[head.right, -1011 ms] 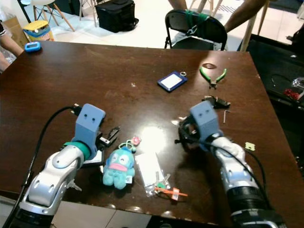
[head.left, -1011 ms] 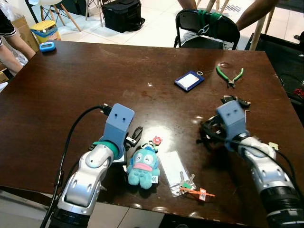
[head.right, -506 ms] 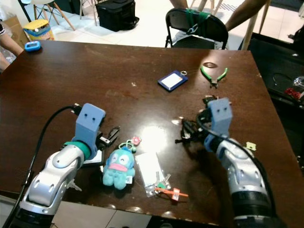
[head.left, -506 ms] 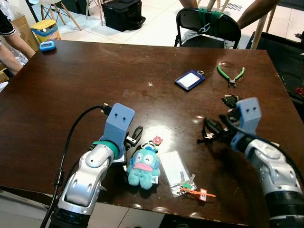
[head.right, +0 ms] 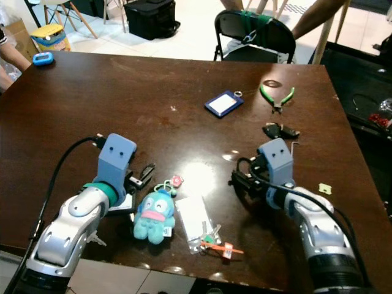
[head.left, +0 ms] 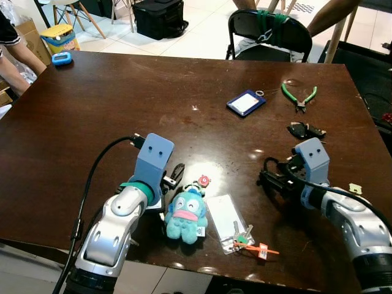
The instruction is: Hang keys on a hook
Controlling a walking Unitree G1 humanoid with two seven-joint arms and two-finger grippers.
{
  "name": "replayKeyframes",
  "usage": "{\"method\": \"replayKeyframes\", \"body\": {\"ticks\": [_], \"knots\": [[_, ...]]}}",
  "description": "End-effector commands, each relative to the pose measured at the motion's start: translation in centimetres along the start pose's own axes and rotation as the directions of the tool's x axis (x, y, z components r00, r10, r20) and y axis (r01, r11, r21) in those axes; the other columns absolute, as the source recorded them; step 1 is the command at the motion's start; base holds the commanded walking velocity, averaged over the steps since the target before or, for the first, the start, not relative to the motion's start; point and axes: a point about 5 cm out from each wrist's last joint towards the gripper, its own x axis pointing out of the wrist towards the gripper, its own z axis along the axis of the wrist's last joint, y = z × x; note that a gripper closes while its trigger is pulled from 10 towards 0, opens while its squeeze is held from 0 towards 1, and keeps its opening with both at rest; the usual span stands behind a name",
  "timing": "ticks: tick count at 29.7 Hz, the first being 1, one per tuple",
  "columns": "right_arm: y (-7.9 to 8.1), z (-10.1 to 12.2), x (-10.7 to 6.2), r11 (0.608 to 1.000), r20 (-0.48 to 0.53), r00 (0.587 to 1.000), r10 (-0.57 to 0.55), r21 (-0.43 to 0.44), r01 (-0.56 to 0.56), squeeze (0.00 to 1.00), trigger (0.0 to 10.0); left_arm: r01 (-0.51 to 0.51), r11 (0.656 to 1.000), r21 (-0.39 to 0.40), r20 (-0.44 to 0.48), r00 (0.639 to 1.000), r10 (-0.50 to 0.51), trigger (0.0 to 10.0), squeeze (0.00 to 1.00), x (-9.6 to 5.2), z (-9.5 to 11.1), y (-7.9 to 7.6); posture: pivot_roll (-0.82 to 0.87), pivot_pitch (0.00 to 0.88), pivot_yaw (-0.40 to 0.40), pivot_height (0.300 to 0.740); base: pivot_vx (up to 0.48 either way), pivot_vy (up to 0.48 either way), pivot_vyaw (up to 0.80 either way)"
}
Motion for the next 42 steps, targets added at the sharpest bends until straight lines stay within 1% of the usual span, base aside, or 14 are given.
{"method": "replayKeyframes", "body": {"ticks": [1, 4, 7, 13, 19, 25, 29, 31, 33, 36, 38, 39, 40, 42], "knots": [[-0.4, 0.0, -0.5, 1.000, 0.005, 1.000, -0.016, 0.017, 0.016, 0.00, 10.0, 0.003, 1.000, -0.006, -0.022, 1.000, -0.003, 10.0, 0.00, 0.0, -0.5, -0.1, -0.12, 0.167, 0.147, 0.740, 0.000, 0.000, 0.00], [-1.0, 0.2, -1.3, 0.999, 0.018, 0.999, -0.039, 0.023, 0.039, 0.00, 10.0, 0.007, 1.000, -0.006, -0.022, 1.000, -0.007, 10.0, 0.00, 0.0, -0.5, -0.1, -0.13, 0.168, 0.151, 0.740, 0.000, 0.000, 0.00], [-1.5, -0.2, -2.0, 0.998, 0.007, 0.998, -0.061, 0.011, 0.061, 0.00, 10.0, 0.009, 1.000, -0.005, -0.024, 1.000, -0.009, 10.0, 0.00, 0.0, -0.5, -0.1, -0.13, 0.168, 0.153, 0.740, 0.000, 0.000, 0.00], [-1.5, -0.5, -2.3, 0.998, -0.001, 0.998, -0.057, 0.010, 0.057, 0.00, 10.0, 0.012, 1.000, -0.005, -0.025, 1.000, -0.012, 10.0, 0.00, 0.1, -0.5, -0.1, -0.13, 0.166, 0.157, 0.740, 0.000, 0.000, 0.00], [-1.0, -1.5, -2.2, 1.000, -0.052, 0.998, -0.028, -0.005, 0.028, 0.00, 10.0, 0.013, 1.000, -0.004, -0.022, 1.000, -0.013, 10.0, 0.00, 0.2, -0.4, -0.1, -0.13, 0.164, 0.155, 0.740, 0.000, 0.000, 0.00], [-1.2, -1.7, -2.4, 0.999, -0.055, 0.998, -0.041, -0.010, 0.040, 0.00, 10.0, 0.010, 1.000, -0.004, -0.023, 1.000, -0.010, 10.0, 0.00, 0.1, -0.5, 0.0, -0.12, 0.162, 0.154, 0.740, 0.000, 0.000, 0.00], [-1.7, -1.1, -2.9, 0.998, -0.005, 0.998, -0.062, 0.003, 0.062, 0.00, 10.0, 0.008, 1.000, -0.004, -0.026, 1.000, -0.008, 10.0, 0.00, 0.1, -0.5, 0.0, -0.13, 0.161, 0.153, 0.740, 0.000, 0.000, 0.00], [-1.7, -1.0, -3.2, 0.999, 0.002, 0.999, -0.045, 0.007, 0.045, 0.00, 10.0, 0.009, 1.000, -0.004, -0.025, 1.000, -0.009, 10.0, 0.00, 0.1, -0.5, 0.0, -0.13, 0.159, 0.153, 0.740, 0.000, 0.000, 0.00], [-1.8, -0.6, -4.1, 1.000, 0.035, 0.999, -0.014, -0.008, 0.014, 0.00, 10.0, 0.013, 1.000, -0.005, -0.023, 1.000, -0.013, 10.0, 0.00, 0.1, -0.5, -0.1, -0.13, 0.155, 0.153, 0.740, 0.000, 0.000, 0.00], [-2.5, 0.5, -4.7, 0.999, 0.109, 0.993, -0.053, 0.011, 0.052, 0.00, 10.0, 0.014, 1.000, -0.005, -0.023, 1.000, -0.014, 10.0, 0.00, 0.2, -0.5, -0.1, -0.13, 0.154, 0.154, 0.740, 0.000, 0.000, 0.00], [-2.5, 0.5, -4.7, 0.999, 0.109, 0.993, -0.053, 0.011, 0.052, 0.00, 10.0, 0.014, 1.000, -0.005, -0.023, 1.000, -0.014, 10.0, 0.00, 0.2, -0.5, -0.1, -0.13, 0.154, 0.154, 0.740, 0.000, 0.000, 0.00], [-3.0, 0.7, -5.0, 0.997, 0.120, 0.990, -0.076, 0.022, 0.074, 0.00, 10.0, 0.015, 1.000, -0.005, -0.023, 1.000, -0.015, 10.0, 0.00, 0.2, -0.5, -0.1, -0.14, 0.154, 0.154, 0.740, 0.000, 0.000, 0.00], [-3.0, 0.7, -5.0, 0.997, 0.120, 0.990, -0.076, 0.022, 0.074, 0.00, 10.0, 0.015, 1.000, -0.005, -0.023, 1.000, -0.015, 10.0, 0.00, 0.2, -0.5, -0.1, -0.14, 0.154, 0.154, 0.740, 0.000, 0.000, 0.00], [-3.6, 0.5, -5.4, 0.994, 0.105, 0.989, -0.106, 0.014, 0.105, 0.00, 10.0, 0.019, 1.000, -0.005, -0.023, 1.000, -0.019, 10.0, 0.00, 0.2, -0.6, -0.2, -0.14, 0.152, 0.157, 0.740, 0.000, 0.000, 0.00]]}}
